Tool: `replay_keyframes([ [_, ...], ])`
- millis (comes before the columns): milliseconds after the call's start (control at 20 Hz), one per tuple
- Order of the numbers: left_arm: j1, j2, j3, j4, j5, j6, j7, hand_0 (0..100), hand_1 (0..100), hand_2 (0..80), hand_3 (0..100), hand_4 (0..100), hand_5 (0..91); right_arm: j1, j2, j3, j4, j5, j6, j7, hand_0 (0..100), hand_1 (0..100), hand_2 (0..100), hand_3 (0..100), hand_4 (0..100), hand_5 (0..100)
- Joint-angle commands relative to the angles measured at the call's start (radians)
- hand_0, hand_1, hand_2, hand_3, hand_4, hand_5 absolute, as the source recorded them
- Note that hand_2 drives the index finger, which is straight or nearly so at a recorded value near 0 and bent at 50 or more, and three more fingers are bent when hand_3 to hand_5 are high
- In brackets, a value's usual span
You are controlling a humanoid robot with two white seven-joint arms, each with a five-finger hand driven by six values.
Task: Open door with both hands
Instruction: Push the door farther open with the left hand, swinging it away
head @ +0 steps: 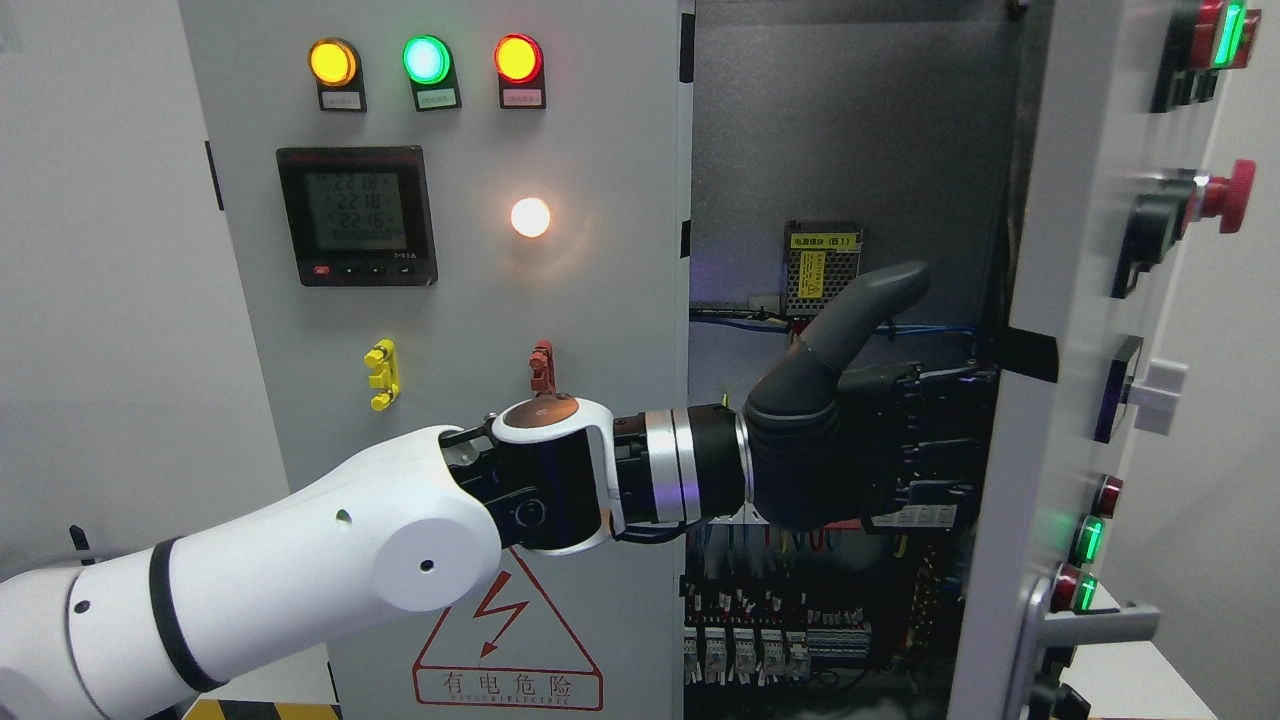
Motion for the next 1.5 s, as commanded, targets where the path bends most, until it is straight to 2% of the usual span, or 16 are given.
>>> replay_keyframes([
  [0, -0.008, -0.089, 0.002, -0.004, -0.002, -0.004, 0.042, 0, 0, 0.0, 0, 0, 0.0, 0.001, 0.000, 0.000, 0.000, 0.003, 0.001, -0.001, 38, 0, 0, 0, 0, 0],
  [200, -0.009, -0.101, 0.002, -0.027, -0.004, -0.004, 0.062, 0, 0, 0.0, 0, 0, 0.0, 0.000, 0.000, 0.000, 0.000, 0.003, 0.001, -0.001, 38, 0, 0, 0, 0, 0],
  [401, -0.008, -0.110, 0.003, -0.073, -0.033, -0.004, 0.065, 0, 0, 0.0, 0, 0, 0.0, 0.000, 0.001, 0.000, 0.000, 0.003, 0.001, -0.001, 38, 0, 0, 0, 0, 0],
  [801, 0.002, -0.213, 0.028, -0.070, -0.079, 0.001, 0.074, 0, 0, 0.0, 0, 0, 0.0, 0.000, 0.000, 0.000, 0.000, 0.003, 0.001, -0.001, 38, 0, 0, 0, 0, 0],
  [952, 0.002, -0.274, 0.040, -0.063, -0.090, 0.001, 0.080, 0, 0, 0.0, 0, 0, 0.0, 0.000, 0.000, 0.000, 0.000, 0.003, 0.001, 0.001, 38, 0, 0, 0, 0, 0],
  [1102, 0.000, -0.322, 0.043, -0.050, -0.108, 0.001, 0.146, 0, 0, 0.0, 0, 0, 0.0, 0.000, 0.001, 0.000, 0.000, 0.003, 0.001, 0.001, 38, 0, 0, 0, 0, 0],
  [1302, 0.000, -0.359, 0.043, -0.029, -0.110, -0.001, 0.158, 0, 0, 0.0, 0, 0, 0.0, 0.000, 0.001, 0.000, 0.000, 0.003, 0.001, -0.001, 38, 0, 0, 0, 0, 0],
  [1452, 0.000, -0.383, 0.046, 0.000, -0.110, -0.005, 0.200, 0, 0, 0.0, 0, 0, 0.0, 0.000, 0.001, 0.000, 0.000, 0.003, 0.001, 0.001, 38, 0, 0, 0, 0, 0],
])
